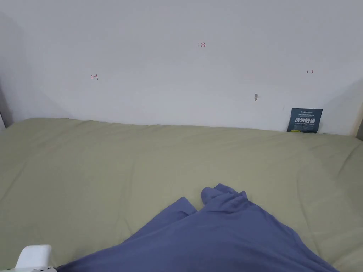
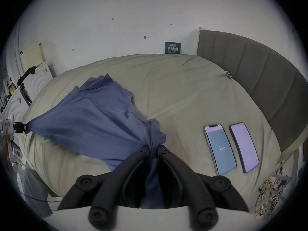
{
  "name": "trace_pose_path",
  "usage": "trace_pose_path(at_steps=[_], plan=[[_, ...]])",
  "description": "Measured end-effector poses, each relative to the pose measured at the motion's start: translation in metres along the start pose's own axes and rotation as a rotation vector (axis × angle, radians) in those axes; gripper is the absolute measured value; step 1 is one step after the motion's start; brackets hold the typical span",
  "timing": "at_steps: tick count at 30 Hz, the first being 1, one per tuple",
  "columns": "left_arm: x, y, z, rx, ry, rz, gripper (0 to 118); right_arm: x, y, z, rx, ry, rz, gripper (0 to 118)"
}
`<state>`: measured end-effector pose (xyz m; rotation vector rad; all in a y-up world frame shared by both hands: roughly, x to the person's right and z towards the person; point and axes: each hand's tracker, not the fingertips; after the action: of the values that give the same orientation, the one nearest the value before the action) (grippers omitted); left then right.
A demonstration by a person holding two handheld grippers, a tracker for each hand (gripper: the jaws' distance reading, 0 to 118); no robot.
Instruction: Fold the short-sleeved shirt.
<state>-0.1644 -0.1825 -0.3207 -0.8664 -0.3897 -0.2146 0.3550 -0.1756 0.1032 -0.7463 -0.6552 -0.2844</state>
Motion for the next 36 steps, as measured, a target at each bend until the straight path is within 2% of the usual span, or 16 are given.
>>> trace_pose_path(at_steps=[10,11,12,13,15,16,18,22,24,25,26,27,28,29,31,36], plan=[[0.004,-0.041,0.021,-0.005,-0.016,0.002,0,0.004,-0.04,0.014,0.015,-0.026,-0.119,12],[0.006,-0.043,0.02,-0.005,-0.015,-0.001,8,0.006,-0.045,0.006,0.014,-0.031,-0.114,25],[0.006,-0.045,0.02,-0.001,-0.024,-0.001,51,0.007,-0.046,0.003,0.017,-0.036,-0.113,67],[0.007,-0.047,0.02,0.009,-0.027,0.001,68,0.007,-0.045,0.003,0.024,-0.067,-0.11,67],[0.009,-0.046,0.02,0.016,-0.018,-0.002,102,0.005,-0.037,0.011,0.025,-0.088,-0.134,92],[0.011,-0.047,0.022,0.012,-0.02,0.003,118,0.005,-0.036,0.016,0.045,-0.063,-0.171,117],[0.009,-0.045,0.037,0.062,-0.025,-0.005,115,-0.005,-0.031,0.032,0.109,-0.023,-0.196,118],[0.037,-0.044,0.087,0.163,-0.101,-0.023,114,-0.035,-0.031,0.048,0.159,0.037,-0.143,118],[0.049,-0.049,0.111,0.214,-0.122,-0.002,103,-0.053,-0.024,0.074,0.195,0.086,-0.131,117],[0.055,-0.053,0.119,0.206,-0.135,-0.008,85,-0.063,-0.026,0.08,0.227,0.108,-0.121,109],[0.053,-0.057,0.116,0.219,-0.158,-0.014,49,-0.074,-0.028,0.087,0.24,0.109,-0.111,67],[0.054,-0.063,0.116,0.23,-0.163,-0.026,0,-0.089,-0.031,0.102,0.252,0.108,-0.101,20],[0.057,-0.07,0.119,0.231,-0.167,-0.021,0,-0.101,-0.033,0.107,0.268,0.094,-0.083,1],[0.061,-0.077,0.125,0.239,-0.187,-0.029,0,-0.114,-0.037,0.114,0.307,0.075,-0.073,1],[0.076,-0.087,0.148,0.278,-0.206,-0.017,0,-0.123,-0.05,0.108,0.286,0.146,-0.039,1],[0.065,-0.097,0.153,0.311,-0.187,-0.011,0,-0.169,-0.069,0.126,0.343,0.127,0.046,1]])
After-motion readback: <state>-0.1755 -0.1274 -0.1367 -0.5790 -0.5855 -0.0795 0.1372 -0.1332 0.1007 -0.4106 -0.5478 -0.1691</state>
